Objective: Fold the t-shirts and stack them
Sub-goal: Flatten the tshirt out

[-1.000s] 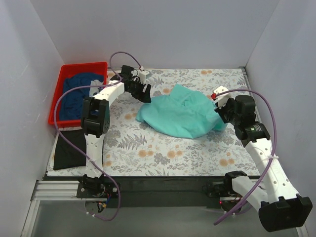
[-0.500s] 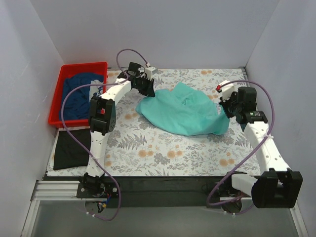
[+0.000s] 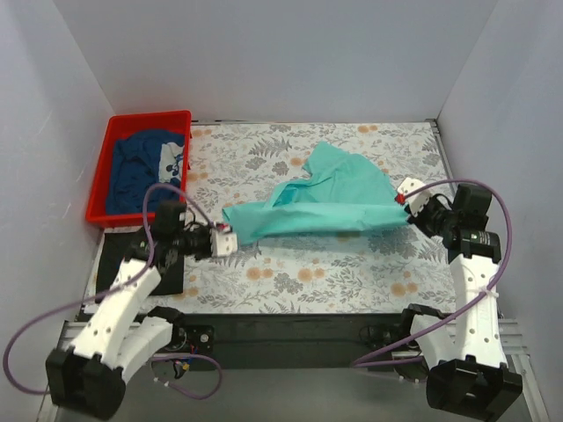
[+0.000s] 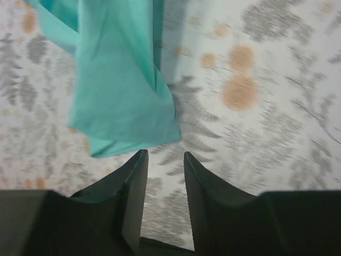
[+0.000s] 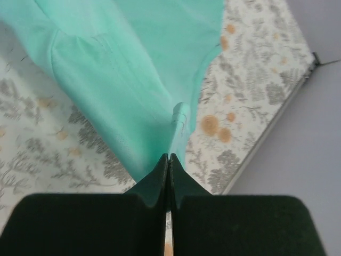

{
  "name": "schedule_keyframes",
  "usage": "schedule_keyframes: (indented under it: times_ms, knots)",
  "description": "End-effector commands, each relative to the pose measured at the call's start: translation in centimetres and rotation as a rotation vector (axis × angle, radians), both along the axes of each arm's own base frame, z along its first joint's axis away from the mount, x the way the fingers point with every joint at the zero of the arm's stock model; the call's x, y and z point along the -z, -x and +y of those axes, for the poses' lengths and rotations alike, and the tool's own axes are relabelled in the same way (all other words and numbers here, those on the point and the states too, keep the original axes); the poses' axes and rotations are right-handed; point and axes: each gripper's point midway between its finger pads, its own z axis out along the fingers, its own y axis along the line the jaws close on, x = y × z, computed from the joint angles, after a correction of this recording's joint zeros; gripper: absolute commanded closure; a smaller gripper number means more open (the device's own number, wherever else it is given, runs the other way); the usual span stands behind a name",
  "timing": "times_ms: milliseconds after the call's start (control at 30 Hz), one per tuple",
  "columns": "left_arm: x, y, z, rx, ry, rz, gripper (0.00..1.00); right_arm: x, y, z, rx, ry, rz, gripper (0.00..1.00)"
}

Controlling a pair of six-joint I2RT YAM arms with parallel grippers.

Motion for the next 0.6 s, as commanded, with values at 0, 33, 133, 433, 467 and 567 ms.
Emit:
schedule_keyframes:
  times_ms: [0, 33, 133, 433, 467, 567]
  knots:
    - [4.5, 4.3, 1.3, 0.142, -0.078, -0.09, 0.66, 5.1, 3.7, 1.5, -0.176, 0.062, 0.12, 0.99]
    - [4.0, 4.5, 1.2, 0.121, -0.055, -0.064, 0.64, 5.6, 4.0, 1.5, -0.192, 0.073, 0.127, 0.99]
    - [2.1, 3.3, 0.6, -0.05, 0.037, 0.152, 0.62, 7.0, 4.8, 1.5, -0.199, 0.073, 0.163, 0.99]
    - [2.9, -0.1, -0.2, -0.162, -0.033, 0.542, 0.57, 8.2, 4.9, 1.5, -0.176, 0.041, 0.236, 0.99]
    - [3.6, -0.2, 0.1, -0.192, -0.062, 0.554, 0.57, 8.3, 4.9, 1.5, -0.176, 0.035, 0.241, 0.99]
    - [5.3, -0.2, -0.7, -0.221, -0.1, 0.639, 0.59, 8.5, 5.1, 1.7, -0.172, 0.017, 0.251, 0.99]
